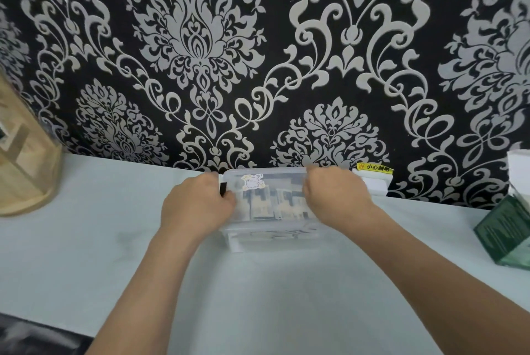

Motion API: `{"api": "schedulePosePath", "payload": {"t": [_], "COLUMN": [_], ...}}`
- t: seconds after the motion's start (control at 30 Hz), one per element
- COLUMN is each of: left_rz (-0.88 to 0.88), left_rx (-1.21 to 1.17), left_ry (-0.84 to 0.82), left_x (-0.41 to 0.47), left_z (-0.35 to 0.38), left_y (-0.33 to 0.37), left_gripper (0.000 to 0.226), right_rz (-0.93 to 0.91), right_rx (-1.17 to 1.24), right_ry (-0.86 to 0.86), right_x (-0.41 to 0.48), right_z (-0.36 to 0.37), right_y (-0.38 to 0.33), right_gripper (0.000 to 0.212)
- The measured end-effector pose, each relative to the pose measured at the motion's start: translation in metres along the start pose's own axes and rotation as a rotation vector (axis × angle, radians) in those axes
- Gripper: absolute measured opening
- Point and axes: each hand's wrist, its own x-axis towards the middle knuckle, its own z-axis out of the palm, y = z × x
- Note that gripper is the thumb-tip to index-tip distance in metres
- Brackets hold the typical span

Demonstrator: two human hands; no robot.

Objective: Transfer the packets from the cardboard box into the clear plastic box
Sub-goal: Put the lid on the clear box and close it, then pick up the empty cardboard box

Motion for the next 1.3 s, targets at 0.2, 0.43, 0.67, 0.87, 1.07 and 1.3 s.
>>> {"api": "schedulePosePath", "payload": {"t": [0.2, 0.43, 0.67, 0.87, 1.07, 1.3], "left_rz": [0.043, 0.031, 0.378, 0.693, 0.488, 0.286], "left_rx": [0.229, 0.083, -0.287, -0.594, -0.837, -0.827], "left_ry": [0.018, 0.033, 0.150, -0.133, -0.384, -0.609], "left_x": [-0.006, -0.010, -0.033, -0.066, -0.093, -0.099], "left_z": [-0.005, -0.007, -0.011, 0.009, 0.038, 0.081], "left_y": [0.012, 0.018, 0.083, 0.194, 0.282, 0.335], "left_gripper": [0.020, 0.045, 0.034, 0.038, 0.036, 0.104], "right_rz": [0.016, 0.088, 0.142, 0.265, 0.658, 0.864], "right_rx": [0.068, 0.316, 0.255, 0.268, 0.448, 0.992], "right_ry": [0.056, 0.080, 0.229, 0.435, 0.489, 0.562], "right_x": [-0.001, -0.008, -0.033, -0.073, -0.110, -0.135], "right_z": [0.015, 0.016, -0.026, -0.069, -0.070, -0.033], "right_y": [0.003, 0.010, 0.054, 0.142, 0.230, 0.268], "right_gripper": [0.029, 0.037, 0.018, 0.033, 0.060, 0.078]}}
